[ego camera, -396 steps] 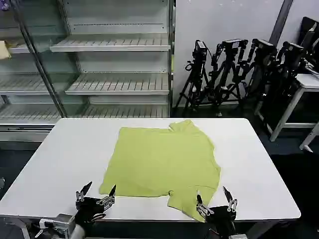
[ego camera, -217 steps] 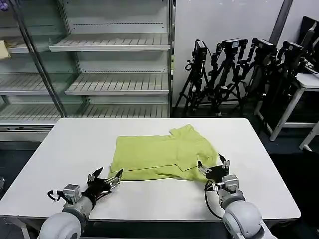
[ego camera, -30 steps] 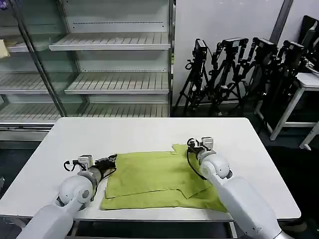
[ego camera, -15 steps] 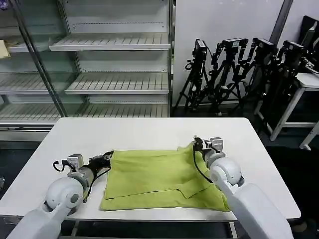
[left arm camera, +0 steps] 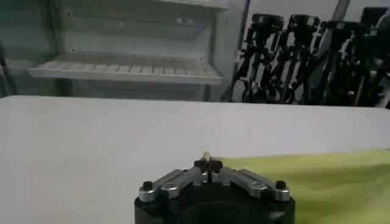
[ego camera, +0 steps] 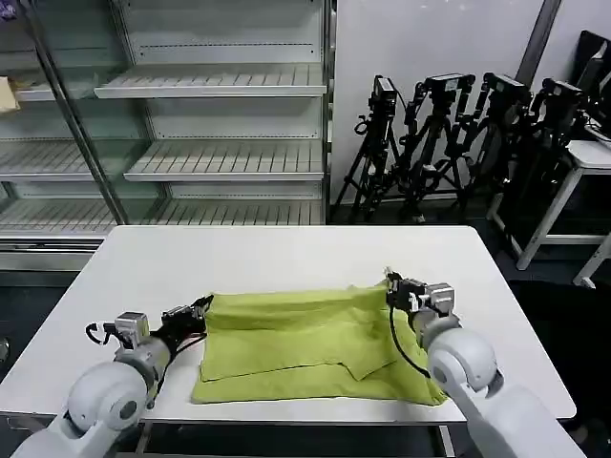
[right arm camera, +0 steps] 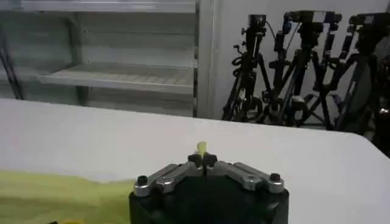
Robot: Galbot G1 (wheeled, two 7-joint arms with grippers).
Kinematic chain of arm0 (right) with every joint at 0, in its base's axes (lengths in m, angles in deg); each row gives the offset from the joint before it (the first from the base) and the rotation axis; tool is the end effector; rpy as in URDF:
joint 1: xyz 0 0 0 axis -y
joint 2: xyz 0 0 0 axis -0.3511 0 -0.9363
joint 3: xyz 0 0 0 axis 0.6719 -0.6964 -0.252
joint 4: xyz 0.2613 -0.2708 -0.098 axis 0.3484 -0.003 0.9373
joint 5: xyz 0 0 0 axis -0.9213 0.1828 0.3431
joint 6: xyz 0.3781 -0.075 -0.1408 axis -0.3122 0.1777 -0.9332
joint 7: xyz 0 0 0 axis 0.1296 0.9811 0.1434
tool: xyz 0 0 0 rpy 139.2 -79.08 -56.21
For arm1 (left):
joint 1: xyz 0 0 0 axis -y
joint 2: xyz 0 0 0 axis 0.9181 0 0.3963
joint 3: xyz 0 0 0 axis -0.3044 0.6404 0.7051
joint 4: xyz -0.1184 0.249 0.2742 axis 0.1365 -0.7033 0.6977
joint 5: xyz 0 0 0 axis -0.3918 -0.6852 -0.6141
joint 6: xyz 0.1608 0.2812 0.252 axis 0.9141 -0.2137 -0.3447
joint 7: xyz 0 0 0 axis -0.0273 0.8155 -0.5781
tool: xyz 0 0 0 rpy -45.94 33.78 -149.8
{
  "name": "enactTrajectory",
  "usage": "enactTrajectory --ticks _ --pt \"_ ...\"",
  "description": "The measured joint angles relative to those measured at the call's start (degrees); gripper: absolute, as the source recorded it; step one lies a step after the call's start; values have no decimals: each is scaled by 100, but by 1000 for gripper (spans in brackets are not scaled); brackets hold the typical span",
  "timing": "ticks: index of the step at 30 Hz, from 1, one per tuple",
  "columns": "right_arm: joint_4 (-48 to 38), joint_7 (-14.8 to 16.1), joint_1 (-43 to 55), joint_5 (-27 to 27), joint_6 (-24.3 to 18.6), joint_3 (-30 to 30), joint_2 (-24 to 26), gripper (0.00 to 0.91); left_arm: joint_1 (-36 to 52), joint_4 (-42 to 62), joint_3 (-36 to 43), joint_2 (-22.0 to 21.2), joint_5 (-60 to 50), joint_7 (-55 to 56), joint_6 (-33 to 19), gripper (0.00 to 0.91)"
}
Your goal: Fold and organize the clothes.
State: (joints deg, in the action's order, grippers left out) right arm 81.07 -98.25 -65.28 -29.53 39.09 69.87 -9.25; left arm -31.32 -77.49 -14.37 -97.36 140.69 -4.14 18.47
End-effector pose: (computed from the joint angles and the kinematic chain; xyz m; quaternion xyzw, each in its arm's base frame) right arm 0.3680 -0.0203 -0.2249 0.1002 -0.9795 0.0402 0.1701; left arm 0.3268 0.0877 -0.2279 -0.1007 -0.9714 0.0239 0.2137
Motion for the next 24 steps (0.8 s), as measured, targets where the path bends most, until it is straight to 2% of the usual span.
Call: enactTrajectory --ticks 9,24 --pt "407 41 -688 78 8 270 76 0 -623 -385 -110 -2 -356 -59 -34 30" --pt "366 -30 -1134 119 30 320 -1 0 -1155 -418 -130 -59 -792 -137 -56 30"
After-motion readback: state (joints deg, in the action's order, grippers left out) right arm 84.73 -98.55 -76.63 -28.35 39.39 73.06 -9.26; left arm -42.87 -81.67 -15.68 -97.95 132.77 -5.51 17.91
